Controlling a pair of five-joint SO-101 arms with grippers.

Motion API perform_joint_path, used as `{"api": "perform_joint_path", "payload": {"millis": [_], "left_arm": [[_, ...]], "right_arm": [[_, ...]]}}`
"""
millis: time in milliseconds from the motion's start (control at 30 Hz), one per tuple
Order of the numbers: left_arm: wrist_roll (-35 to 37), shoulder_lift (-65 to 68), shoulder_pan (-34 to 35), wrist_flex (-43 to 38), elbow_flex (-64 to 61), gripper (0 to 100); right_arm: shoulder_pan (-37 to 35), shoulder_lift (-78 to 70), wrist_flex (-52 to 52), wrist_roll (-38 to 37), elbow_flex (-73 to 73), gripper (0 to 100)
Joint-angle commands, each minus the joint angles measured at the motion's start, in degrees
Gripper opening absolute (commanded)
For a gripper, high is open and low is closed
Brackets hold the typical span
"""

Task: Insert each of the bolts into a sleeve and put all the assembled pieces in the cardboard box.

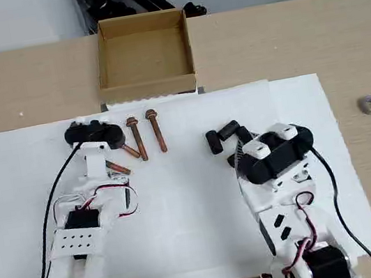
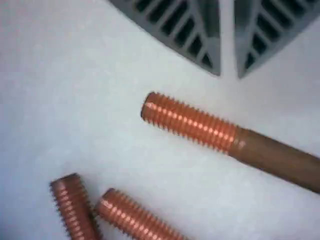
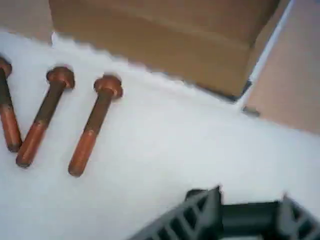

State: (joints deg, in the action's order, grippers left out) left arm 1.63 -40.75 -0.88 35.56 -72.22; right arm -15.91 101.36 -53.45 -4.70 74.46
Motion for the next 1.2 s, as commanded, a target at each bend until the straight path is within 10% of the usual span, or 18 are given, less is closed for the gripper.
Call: {"api": "perform_joint_path", "payload": {"millis": [0,667,1167], "left_arm": [[0.0,-0.4,-0.2,-1.1,0.3,1],[0.0,-0.4,-0.5,-1.2,0.3,1],[-1.2,0.2,11.1,40.7,40.7,10]], "right_arm": [[0.4,-6.2,-2.9,1.8,-4.9,7.9],[0.0,-53.3,-25.9,7.3,-44.7,8.2],[0.2,-77.3,-38.1,2.6,-64.9,8.4]]}}
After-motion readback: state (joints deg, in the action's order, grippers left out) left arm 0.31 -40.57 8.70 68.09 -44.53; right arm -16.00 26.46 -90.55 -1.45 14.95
